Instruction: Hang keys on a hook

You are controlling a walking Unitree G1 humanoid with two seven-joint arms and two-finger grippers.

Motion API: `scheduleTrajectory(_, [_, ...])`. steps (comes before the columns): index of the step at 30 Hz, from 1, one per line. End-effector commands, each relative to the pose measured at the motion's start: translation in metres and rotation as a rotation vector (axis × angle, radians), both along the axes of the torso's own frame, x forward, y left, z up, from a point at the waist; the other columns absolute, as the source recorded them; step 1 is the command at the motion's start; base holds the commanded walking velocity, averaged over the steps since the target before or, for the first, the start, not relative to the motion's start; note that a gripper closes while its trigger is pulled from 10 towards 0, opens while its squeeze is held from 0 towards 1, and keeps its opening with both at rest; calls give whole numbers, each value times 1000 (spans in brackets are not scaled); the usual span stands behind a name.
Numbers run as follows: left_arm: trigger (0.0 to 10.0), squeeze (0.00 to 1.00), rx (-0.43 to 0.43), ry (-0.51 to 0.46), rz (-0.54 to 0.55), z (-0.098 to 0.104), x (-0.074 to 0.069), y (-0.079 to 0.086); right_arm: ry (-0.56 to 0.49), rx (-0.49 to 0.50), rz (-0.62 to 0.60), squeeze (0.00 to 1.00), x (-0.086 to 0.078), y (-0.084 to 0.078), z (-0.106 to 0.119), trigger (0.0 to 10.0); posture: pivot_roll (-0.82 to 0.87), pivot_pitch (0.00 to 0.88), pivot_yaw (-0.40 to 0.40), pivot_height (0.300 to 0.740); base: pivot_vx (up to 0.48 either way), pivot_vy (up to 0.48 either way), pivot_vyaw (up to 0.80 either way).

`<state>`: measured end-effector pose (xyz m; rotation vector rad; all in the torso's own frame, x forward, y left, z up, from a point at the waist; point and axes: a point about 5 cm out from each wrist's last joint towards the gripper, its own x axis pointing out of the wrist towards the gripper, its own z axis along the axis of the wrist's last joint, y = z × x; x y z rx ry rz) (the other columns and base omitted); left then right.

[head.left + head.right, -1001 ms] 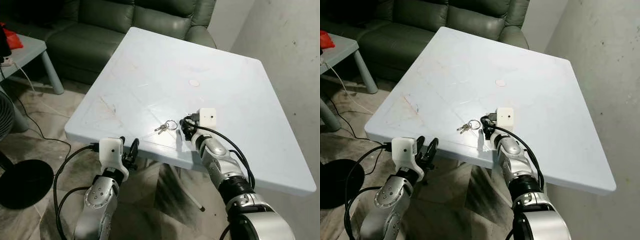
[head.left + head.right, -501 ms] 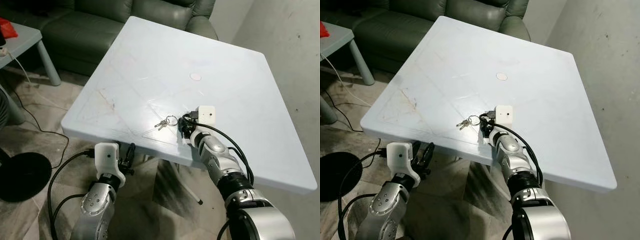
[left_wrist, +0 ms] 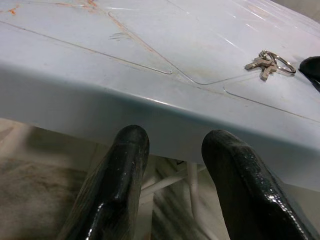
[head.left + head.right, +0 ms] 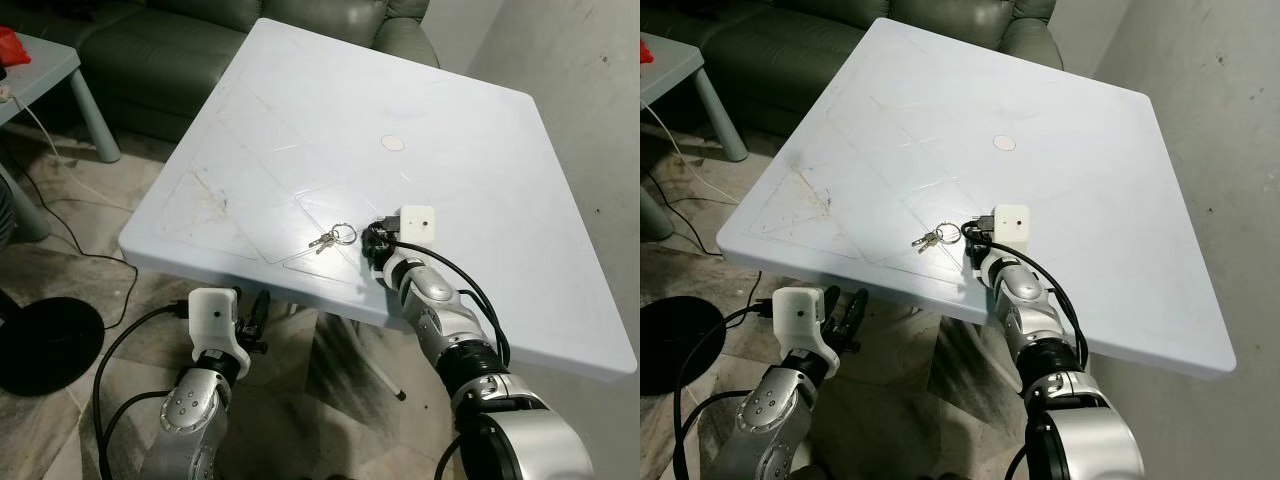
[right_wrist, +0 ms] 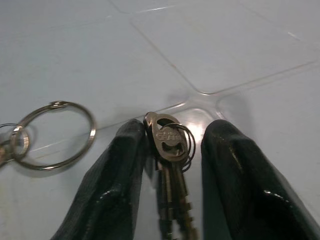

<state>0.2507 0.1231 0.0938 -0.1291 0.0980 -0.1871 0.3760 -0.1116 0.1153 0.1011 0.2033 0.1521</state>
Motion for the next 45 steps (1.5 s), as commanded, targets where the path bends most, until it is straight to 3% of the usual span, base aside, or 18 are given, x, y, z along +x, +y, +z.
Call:
scheduleTrajectory(1, [10000, 0, -7, 0, -8, 2, -2, -5, 19, 4, -36, 0, 0, -13, -4, 0, 116, 199, -190, 740, 0, 0, 0])
scheduleTrajectory(22, [10000, 0, -2, -6, -20, 3, 2, -9, -40, 98, 6, 0, 4, -9, 8, 275, 124, 167, -183, 740, 0, 0, 0])
scheduleTrajectory(24, [10000, 0, -1, -8, -22, 4, 2, -10, -42, 81, 10, 0, 4, -10, 8, 10000, 124, 165, -184, 740, 0, 0, 0])
scheduleTrajectory(30, [10000, 0, 1, -9, -24, 4, 3, -10, -64, 32, 19, 0, 4, -12, 8, 10000, 125, 158, -184, 740, 0, 0, 0])
scheduleTrajectory(31, [10000, 0, 3, -9, -25, 3, 3, -10, -51, 35, 23, 557, 4, -12, 6, 10000, 125, 156, -184, 740, 0, 0, 0])
scheduleTrajectory(32, [10000, 0, 3, -9, -25, 3, 3, -10, -40, 42, 28, 1000, 4, -12, 5, 10000, 125, 156, -184, 740, 0, 0, 0])
scheduleTrajectory(37, [10000, 0, 3, -9, -25, 3, 4, -10, -53, 38, 14, 961, 4, -14, 7, 10000, 125, 154, -182, 740, 0, 0, 0])
scheduleTrajectory(38, [10000, 0, 3, -10, -25, 3, 4, -10, -55, 30, 15, 0, 4, -14, 7, 10000, 125, 154, -182, 740, 0, 0, 0])
scheduleTrajectory(45, [10000, 0, 4, -11, -24, 4, 4, -10, -53, 26, 14, 0, 5, -15, 6, 10000, 126, 153, -183, 740, 0, 0, 0])
